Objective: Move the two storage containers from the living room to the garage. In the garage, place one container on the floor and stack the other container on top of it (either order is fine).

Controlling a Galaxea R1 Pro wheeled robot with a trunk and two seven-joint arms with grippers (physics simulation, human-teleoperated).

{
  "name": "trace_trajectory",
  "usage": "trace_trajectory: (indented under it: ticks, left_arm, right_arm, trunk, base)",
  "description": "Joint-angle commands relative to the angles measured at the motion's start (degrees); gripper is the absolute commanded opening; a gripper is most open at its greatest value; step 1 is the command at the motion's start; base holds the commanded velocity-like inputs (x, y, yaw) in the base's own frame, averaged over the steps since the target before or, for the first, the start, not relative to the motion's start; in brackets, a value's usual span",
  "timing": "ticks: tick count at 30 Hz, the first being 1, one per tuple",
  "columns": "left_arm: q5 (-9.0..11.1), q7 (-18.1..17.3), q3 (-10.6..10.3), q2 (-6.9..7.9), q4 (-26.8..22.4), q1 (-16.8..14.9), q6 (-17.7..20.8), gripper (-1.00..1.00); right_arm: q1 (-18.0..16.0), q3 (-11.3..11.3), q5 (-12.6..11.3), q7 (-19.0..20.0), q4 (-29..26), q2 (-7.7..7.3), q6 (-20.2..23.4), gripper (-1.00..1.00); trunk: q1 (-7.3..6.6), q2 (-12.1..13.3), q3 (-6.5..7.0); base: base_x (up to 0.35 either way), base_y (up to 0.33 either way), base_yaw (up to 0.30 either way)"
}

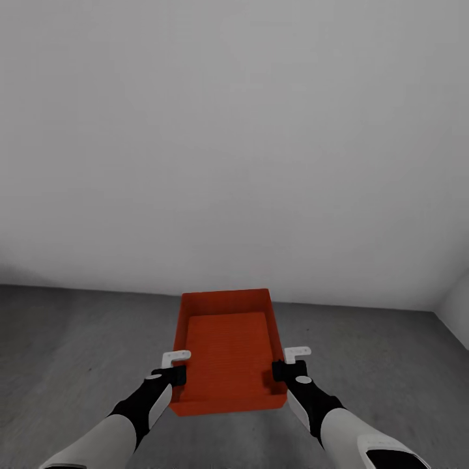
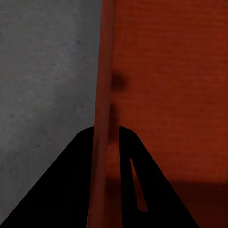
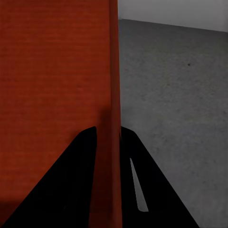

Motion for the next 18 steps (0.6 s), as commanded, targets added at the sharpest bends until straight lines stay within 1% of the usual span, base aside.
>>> trace_trajectory:
  ticks: [1,18]
  left_arm:
    - [-0.6,1.5,1.5,0.7,-1.3,0.0,-1.6,-1.0]
    - [-0.6,1.5,1.5,0.69,-1.3,0.0,-1.6,-1.0]
  right_arm:
    - [0.0,-0.1,-0.1,0.3,0.2,0.03,-0.2,-1.0]
    - [0.0,-0.1,-0.1,0.3,0.2,0.03,-0.2,-1.0]
  trunk:
    - [0.0,-0.1,-0.16]
    - [0.0,-0.1,-1.71]
  base:
    - [0.0,0.0,0.0]
    - [0.0,0.0,0.0]
